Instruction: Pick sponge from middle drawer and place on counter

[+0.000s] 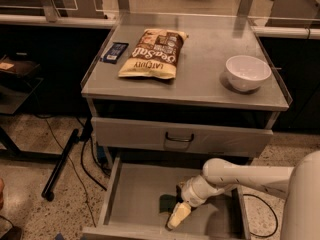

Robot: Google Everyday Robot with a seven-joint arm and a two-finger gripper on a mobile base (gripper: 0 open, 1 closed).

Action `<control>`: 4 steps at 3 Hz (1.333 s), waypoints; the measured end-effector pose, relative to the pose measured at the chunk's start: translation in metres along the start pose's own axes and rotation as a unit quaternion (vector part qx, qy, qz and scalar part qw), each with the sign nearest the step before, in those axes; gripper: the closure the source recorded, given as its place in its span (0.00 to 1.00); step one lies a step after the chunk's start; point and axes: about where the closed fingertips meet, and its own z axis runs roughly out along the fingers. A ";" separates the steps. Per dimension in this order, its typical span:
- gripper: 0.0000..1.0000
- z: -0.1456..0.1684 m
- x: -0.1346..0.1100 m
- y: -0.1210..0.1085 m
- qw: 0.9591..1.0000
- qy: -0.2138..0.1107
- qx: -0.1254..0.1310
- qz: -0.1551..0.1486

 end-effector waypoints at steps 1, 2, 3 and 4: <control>0.00 0.011 0.004 -0.005 1.000 0.000 0.000 0.002; 0.00 0.020 0.008 -0.009 1.000 -0.001 0.000 0.004; 0.12 0.022 0.009 -0.010 1.000 -0.001 0.000 0.005; 0.35 0.022 0.009 -0.010 1.000 -0.001 0.000 0.005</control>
Offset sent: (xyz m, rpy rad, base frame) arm 0.0098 0.0017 -0.0348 -0.0002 0.0018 -0.0179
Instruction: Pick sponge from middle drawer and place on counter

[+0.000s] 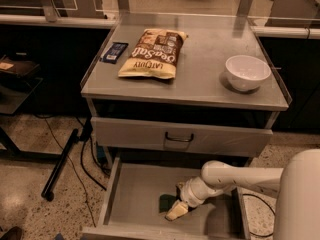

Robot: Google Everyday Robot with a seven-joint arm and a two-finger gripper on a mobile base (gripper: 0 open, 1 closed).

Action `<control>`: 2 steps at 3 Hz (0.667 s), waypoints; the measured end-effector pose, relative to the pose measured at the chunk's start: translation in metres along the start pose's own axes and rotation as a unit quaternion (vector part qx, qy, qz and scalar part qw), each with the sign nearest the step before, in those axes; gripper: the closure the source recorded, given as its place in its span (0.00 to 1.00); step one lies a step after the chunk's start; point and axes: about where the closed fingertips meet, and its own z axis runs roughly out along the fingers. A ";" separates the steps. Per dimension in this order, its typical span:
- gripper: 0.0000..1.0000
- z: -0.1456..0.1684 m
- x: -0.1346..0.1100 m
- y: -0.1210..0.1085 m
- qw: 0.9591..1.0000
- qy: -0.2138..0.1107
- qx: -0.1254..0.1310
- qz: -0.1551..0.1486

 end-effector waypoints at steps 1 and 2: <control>0.59 0.000 0.000 0.000 1.000 0.000 0.000 0.000; 0.82 0.000 0.000 0.000 1.000 0.000 0.000 0.000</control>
Offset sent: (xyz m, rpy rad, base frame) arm 0.0000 0.0000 0.0000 0.0000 0.0000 0.0000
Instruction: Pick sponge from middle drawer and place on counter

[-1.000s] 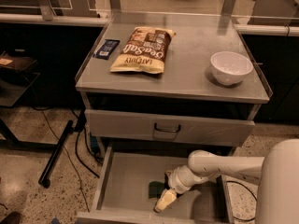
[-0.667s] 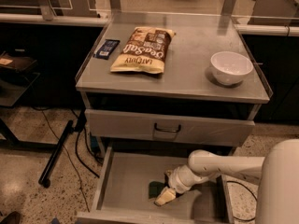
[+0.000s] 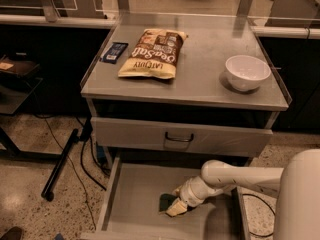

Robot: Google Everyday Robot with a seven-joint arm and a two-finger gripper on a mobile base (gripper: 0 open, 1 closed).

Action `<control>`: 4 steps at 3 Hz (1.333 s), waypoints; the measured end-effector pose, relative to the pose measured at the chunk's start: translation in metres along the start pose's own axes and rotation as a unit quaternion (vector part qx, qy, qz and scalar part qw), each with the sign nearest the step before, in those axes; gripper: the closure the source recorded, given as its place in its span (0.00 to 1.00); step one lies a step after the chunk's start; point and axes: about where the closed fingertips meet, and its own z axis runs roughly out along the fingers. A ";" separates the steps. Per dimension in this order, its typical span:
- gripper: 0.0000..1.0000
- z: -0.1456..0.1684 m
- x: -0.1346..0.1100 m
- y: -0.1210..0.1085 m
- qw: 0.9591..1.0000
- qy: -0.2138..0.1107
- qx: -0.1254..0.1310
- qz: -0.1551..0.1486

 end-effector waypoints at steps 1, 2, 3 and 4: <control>1.00 0.000 0.000 0.000 1.000 0.000 0.000 0.000; 1.00 -0.007 -0.006 0.002 1.000 -0.001 0.000 0.000; 1.00 -0.026 -0.031 0.008 1.000 -0.008 0.000 0.005; 1.00 -0.054 -0.055 0.021 1.000 -0.009 -0.008 0.012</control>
Offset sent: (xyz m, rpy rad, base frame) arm 0.0001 0.0052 0.0248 -0.0076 -0.0192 0.0164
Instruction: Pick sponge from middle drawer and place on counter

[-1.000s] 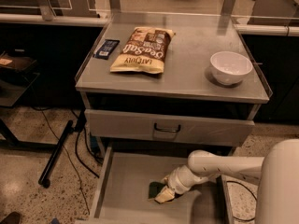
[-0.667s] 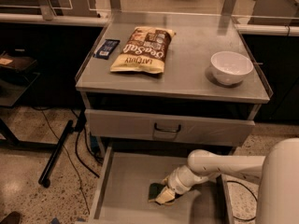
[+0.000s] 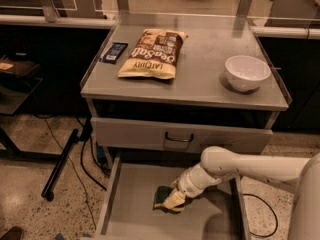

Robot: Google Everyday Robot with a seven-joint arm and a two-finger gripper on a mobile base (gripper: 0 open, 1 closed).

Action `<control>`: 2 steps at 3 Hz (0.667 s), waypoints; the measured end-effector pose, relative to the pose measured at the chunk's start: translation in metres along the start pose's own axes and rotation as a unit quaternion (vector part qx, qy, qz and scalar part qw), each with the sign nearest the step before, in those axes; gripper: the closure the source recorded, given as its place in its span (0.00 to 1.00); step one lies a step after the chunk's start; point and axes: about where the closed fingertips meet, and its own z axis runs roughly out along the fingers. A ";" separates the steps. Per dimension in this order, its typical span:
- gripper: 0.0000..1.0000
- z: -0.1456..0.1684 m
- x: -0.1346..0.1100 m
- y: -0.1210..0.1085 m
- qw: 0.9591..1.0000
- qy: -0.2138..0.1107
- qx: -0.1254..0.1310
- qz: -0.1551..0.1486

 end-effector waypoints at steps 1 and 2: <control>1.00 -0.028 -0.016 0.015 1.000 0.004 -0.009 0.006; 1.00 -0.065 -0.029 0.036 1.000 0.012 -0.016 0.009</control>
Offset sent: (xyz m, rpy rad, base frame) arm -0.0294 -0.0190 0.1378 -0.0301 0.0499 0.0161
